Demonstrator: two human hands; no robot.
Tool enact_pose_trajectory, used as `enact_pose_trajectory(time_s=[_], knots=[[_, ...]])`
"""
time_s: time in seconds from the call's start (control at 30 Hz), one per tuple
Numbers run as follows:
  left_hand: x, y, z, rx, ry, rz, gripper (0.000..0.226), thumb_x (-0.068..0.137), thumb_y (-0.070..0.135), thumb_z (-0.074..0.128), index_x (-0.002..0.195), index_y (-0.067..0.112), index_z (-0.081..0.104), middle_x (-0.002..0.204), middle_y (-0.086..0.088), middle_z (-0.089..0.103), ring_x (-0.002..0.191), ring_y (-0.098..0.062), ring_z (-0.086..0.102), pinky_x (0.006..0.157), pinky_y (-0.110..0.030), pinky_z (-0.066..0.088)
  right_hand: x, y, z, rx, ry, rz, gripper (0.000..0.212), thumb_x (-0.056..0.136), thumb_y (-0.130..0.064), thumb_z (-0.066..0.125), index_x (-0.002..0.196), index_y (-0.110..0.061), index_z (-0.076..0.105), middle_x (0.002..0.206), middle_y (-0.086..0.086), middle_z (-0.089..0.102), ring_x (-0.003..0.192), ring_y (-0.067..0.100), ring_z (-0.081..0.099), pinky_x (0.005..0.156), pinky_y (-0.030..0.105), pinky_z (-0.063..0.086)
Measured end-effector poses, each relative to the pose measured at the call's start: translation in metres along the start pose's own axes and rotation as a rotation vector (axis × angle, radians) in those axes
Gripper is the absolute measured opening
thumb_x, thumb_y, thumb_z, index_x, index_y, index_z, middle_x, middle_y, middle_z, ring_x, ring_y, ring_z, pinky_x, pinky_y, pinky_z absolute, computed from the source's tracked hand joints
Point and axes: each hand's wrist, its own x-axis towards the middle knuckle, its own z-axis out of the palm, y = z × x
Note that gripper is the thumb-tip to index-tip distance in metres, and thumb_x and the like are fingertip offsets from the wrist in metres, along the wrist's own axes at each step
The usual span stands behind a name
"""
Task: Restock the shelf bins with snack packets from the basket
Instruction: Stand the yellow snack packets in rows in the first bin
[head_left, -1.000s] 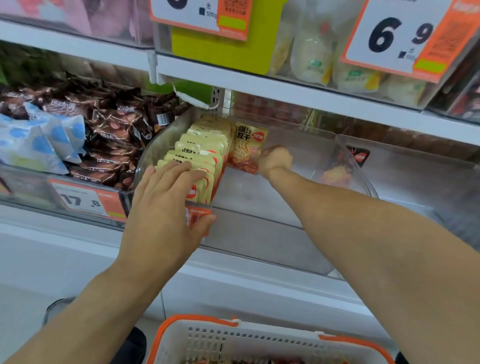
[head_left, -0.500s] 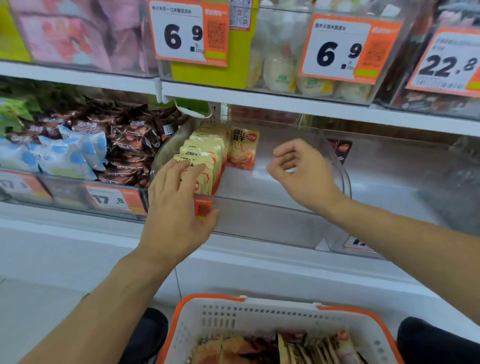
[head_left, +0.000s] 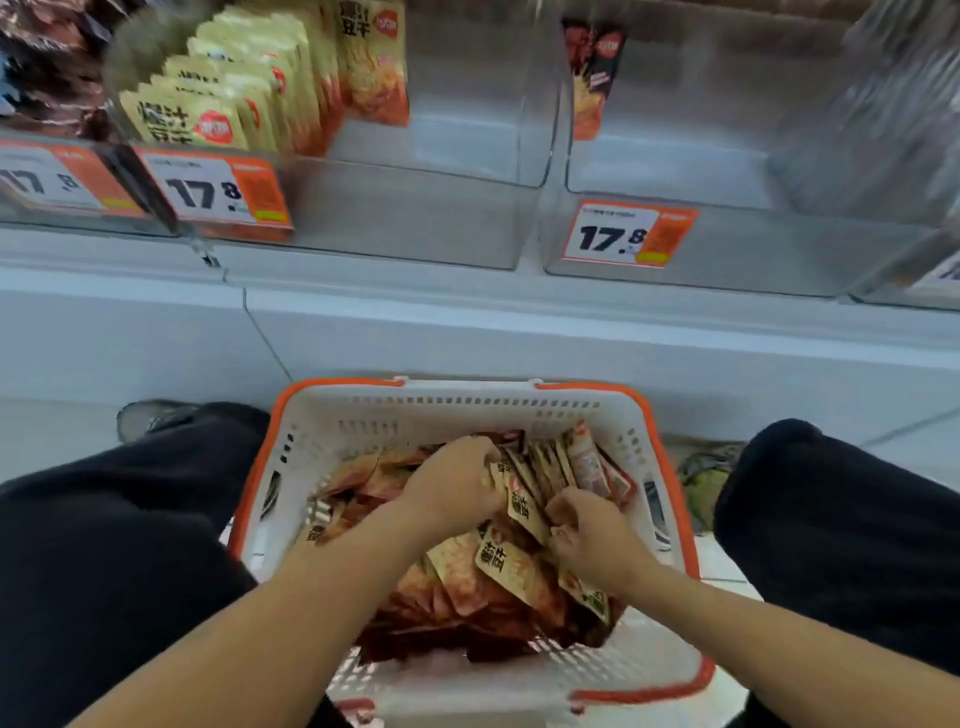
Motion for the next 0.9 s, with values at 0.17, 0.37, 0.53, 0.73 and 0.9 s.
enact_pose_trajectory(time_s=[0.17,0.37,0.53,0.73,0.9], knots=[[-0.012,-0.006,0.081,-0.052,-0.186,-0.085,0.052,0.087,0.037,0.065,0.135,0.02,0.05,0.128,-0.001,0.055,0.121,-0.022,0.052,0.103,-0.038,0.043,-0.008,0.025,0.01,-0.042,-0.06,0.106,0.067,0.075,-0.041,0.076,0.134,-0.023,0.047,0.125,-0.002,0.047,0.117,0.016,0.048,0.098,0.025,0.041],[-0.011,-0.002,0.105,0.203,-0.285,-0.082,0.067,0.087,0.048,0.062,0.144,0.021,0.04,0.14,-0.004,0.045,0.133,-0.028,0.036,0.113,-0.045,0.03,-0.01,0.033,-0.003,-0.036,-0.193,0.197,0.044,0.082,-0.04,0.071,0.122,-0.024,0.066,0.115,-0.004,0.068,0.097,0.012,0.061,0.082,0.026,0.052],[-0.01,0.012,0.096,0.162,-0.148,-0.073,0.069,0.085,0.057,0.061,0.139,0.02,0.042,0.133,-0.004,0.041,0.126,-0.025,0.034,0.108,-0.039,0.035,0.001,0.009,-0.033,0.185,-0.12,0.21,0.024,0.086,-0.032,0.068,0.105,-0.019,0.077,0.102,-0.005,0.073,0.093,0.012,0.066,0.09,0.035,0.055],[-0.009,0.027,0.076,-0.281,0.099,-0.003,0.024,0.088,0.037,0.071,0.107,0.029,0.059,0.099,0.014,0.06,0.089,-0.007,0.058,0.077,-0.027,0.051,0.001,-0.028,-0.063,0.838,-0.186,0.271,0.023,0.096,-0.036,0.063,0.103,-0.015,0.071,0.097,0.01,0.076,0.087,0.031,0.074,0.074,0.04,0.061],[-0.001,0.025,0.035,-0.491,0.173,-0.029,0.019,0.099,0.016,0.058,0.1,0.03,0.069,0.09,0.016,0.072,0.076,-0.001,0.067,0.065,-0.02,0.053,0.011,-0.029,-0.071,0.699,-0.006,0.152,0.016,0.094,-0.032,0.067,0.102,-0.019,0.071,0.096,0.004,0.074,0.087,0.021,0.072,0.078,0.037,0.06]])
